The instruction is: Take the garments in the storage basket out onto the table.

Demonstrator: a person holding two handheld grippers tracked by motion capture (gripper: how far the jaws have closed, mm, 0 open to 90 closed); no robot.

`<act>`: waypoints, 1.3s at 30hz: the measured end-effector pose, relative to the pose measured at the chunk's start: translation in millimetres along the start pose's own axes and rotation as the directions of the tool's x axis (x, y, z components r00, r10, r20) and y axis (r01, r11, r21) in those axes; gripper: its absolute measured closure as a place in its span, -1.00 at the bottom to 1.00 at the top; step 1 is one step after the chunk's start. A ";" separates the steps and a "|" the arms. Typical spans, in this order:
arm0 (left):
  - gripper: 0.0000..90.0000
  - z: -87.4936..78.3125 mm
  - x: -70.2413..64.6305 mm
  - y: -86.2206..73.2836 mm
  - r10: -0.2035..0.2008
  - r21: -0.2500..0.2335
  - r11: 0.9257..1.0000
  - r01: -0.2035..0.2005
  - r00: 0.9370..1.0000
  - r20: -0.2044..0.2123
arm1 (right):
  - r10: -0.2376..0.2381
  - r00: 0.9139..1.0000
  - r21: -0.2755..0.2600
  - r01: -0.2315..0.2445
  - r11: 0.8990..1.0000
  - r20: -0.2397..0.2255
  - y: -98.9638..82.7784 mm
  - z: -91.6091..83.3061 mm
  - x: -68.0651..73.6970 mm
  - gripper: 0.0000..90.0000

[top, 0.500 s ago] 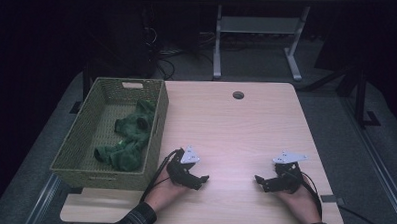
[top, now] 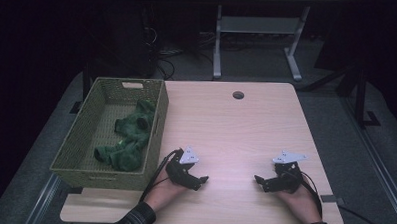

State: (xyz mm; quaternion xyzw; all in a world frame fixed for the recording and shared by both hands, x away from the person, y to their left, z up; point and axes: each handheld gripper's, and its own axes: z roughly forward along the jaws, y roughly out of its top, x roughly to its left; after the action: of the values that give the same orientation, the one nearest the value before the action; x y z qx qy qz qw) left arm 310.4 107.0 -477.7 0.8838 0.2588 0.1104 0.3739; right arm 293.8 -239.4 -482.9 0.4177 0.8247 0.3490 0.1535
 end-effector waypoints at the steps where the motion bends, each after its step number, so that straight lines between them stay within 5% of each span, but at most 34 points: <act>1: -0.71 -0.2 0.0 0.1 -0.001 0.002 1.000 0.001 1.000 0.000 | 0.000 1.000 0.000 0.000 1.000 -0.001 0.1 0.1 0.0 -0.96; 39: -0.70 -13.8 0.3 15.7 0.004 0.038 0.999 -0.005 1.000 0.013 | 0.004 1.000 0.002 -0.004 1.000 -0.001 0.0 -0.1 0.3 -0.96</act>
State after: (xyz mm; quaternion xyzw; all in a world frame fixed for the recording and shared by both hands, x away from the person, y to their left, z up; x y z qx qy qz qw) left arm 311.1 106.3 -456.8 0.8920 0.2565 0.1007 0.3584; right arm 293.5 -239.2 -482.8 0.4194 0.8244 0.3486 0.1516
